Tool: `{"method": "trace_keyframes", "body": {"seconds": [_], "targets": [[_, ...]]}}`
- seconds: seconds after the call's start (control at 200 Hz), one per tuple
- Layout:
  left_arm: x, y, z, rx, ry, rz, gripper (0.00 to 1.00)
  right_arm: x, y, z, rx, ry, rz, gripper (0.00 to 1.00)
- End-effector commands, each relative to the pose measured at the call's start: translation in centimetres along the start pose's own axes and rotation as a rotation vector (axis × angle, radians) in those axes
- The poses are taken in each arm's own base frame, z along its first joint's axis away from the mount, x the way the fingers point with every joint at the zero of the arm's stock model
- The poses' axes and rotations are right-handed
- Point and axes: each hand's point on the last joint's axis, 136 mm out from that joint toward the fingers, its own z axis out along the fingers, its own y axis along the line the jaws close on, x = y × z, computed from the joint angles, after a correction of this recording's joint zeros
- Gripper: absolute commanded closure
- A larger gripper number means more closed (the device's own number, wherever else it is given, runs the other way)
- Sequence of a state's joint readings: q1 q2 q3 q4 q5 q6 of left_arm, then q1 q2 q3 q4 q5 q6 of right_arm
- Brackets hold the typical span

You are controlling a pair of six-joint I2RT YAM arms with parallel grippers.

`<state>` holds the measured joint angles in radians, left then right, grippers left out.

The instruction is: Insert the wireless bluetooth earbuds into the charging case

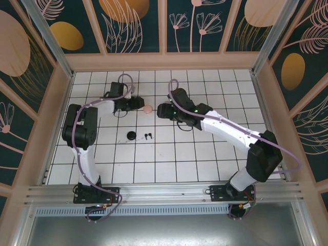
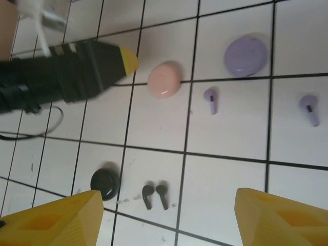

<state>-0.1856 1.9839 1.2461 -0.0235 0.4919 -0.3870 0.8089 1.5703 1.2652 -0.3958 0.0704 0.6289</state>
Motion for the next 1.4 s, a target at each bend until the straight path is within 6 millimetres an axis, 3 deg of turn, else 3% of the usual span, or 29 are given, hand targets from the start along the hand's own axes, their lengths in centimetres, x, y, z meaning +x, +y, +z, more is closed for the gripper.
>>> {"method": "trace_keyframes", "body": {"seconds": [0.0, 0.095, 0.295, 0.525, 0.956, 1.396], "targets": [[-4.7, -2.4, -5.8, 0.0, -0.182, 0.048, 0.46, 1.4, 1.6, 1.2, 0.026, 0.053, -0.037, 0.31], [-6.5, -3.3, -10.1, -0.035, -0.327, 0.053, 0.46, 2.9, 3.6, 2.9, 0.036, 0.108, -0.076, 0.3], [-7.7, -3.2, -17.9, -0.15, -0.594, 0.009, 0.42, 6.4, 6.7, 7.3, 0.103, 0.222, -0.12, 0.3], [-5.8, 0.0, -24.7, -0.339, -0.843, -0.084, 0.22, 8.9, 8.8, 11.2, 0.177, 0.284, -0.046, 0.31], [-5.7, 1.0, -28.0, -0.399, -0.947, -0.131, 0.11, 11.7, 9.7, 15.3, 0.269, 0.33, 0.125, 0.29], [-5.6, 0.3, -28.5, -0.342, -0.976, -0.149, 0.1, 14.8, 9.8, 17.4, 0.29, 0.386, 0.111, 0.33]]}}
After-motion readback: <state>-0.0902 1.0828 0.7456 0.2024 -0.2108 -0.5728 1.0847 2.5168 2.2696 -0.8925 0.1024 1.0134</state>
